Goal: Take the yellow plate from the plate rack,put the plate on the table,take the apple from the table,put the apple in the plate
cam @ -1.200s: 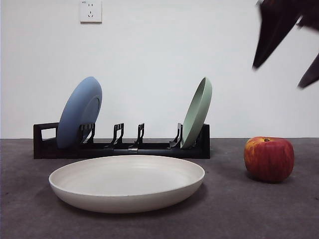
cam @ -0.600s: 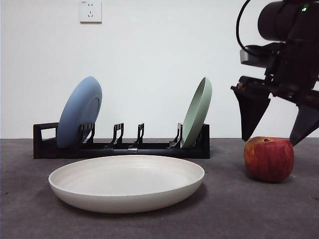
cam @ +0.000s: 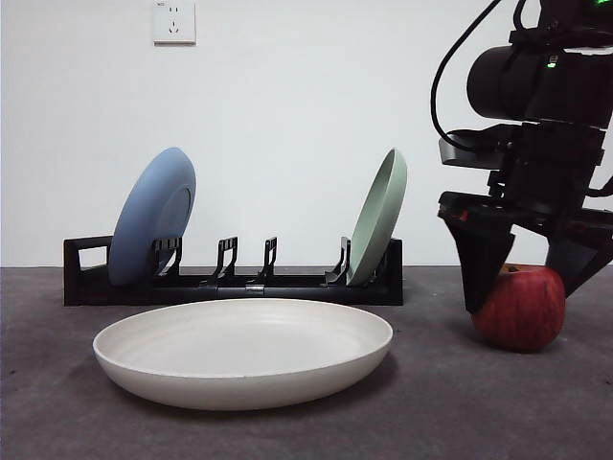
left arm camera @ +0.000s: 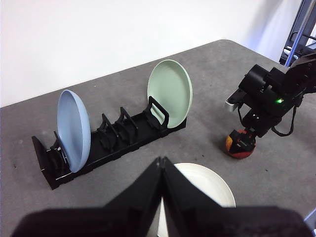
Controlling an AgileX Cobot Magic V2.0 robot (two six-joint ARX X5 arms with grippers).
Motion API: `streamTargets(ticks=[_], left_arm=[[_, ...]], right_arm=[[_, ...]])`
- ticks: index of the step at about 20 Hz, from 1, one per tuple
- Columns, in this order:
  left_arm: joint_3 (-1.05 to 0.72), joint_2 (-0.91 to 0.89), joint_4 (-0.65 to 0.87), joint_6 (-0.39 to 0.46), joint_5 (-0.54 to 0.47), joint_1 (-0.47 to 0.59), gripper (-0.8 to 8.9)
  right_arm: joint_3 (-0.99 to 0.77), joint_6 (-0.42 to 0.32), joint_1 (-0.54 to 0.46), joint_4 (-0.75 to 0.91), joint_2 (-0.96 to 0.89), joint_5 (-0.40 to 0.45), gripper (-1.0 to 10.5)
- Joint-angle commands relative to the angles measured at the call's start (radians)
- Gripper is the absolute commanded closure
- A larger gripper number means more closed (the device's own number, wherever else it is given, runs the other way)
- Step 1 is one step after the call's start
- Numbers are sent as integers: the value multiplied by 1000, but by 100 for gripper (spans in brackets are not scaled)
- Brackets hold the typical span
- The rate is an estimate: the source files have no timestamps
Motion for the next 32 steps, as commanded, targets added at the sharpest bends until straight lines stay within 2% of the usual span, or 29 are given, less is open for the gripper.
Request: streamTargets(ticks=[1, 6, 9, 13, 16, 20, 24, 32], left_arm=[[-5, -1, 1, -6, -3, 2, 822], [-5, -1, -18, -6, -3, 2, 822], [-5, -1, -18, -6, -3, 2, 822], [-5, -1, -18, -2, -2, 2, 822], [-5, -1, -18, -2, -2, 2, 822], [-5, -1, -21, 2, 1, 2, 822], [-5, -1, -28, 2, 5, -2, 822], [-5, -1, -48, 1, 16, -2, 822]], right_arm=[[3, 11, 2, 0, 7, 3, 962], [21, 30, 3, 2, -61, 3, 962], [105, 56, 26, -8, -134, -1, 962], [255, 69, 133, -38, -154, -16, 962], [276, 98, 263, 36, -148, -15, 963], [276, 109, 391, 68, -67, 0, 963], [276, 109, 459, 78, 57, 22, 962], [276, 113, 500, 76, 223, 34, 962]])
